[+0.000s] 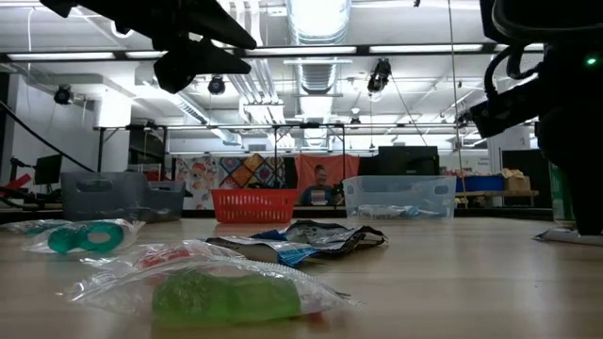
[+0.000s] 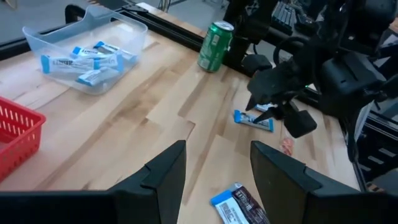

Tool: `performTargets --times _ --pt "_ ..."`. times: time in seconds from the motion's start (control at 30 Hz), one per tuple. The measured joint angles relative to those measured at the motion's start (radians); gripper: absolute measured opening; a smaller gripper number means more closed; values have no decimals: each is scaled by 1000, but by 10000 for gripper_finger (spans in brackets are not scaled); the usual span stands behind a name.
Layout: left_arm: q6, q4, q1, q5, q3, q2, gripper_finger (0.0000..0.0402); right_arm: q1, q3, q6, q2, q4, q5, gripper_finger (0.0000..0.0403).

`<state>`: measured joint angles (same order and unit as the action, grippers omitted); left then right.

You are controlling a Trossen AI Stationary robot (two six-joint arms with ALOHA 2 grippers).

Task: Sort candy
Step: Put the white chocolate into the transparent bin

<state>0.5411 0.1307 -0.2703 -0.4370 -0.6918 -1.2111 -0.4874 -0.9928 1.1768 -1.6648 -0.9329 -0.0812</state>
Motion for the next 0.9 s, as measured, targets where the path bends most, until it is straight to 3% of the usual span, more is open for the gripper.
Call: performTargets --times 0.33,0.5,0.63,0.77,0.9 --pt "-8 0 -4 -1 0 -8 162 30 6 -109 -67 118 -100 128" --pt "-9 -3 -5 -2 0 -8 162 35 7 -184 -42 217 -317 71" --pt "-9 -5 -5 -2 0 -7 162 45 9 -228 -6 240 -421 16" --pt "-9 -5 -6 -2 0 -13 162 49 12 -281 37 237 -444 9" --pt "1 -4 -14 -79 0 -31 162 52 14 -327 82 236 -467 9"
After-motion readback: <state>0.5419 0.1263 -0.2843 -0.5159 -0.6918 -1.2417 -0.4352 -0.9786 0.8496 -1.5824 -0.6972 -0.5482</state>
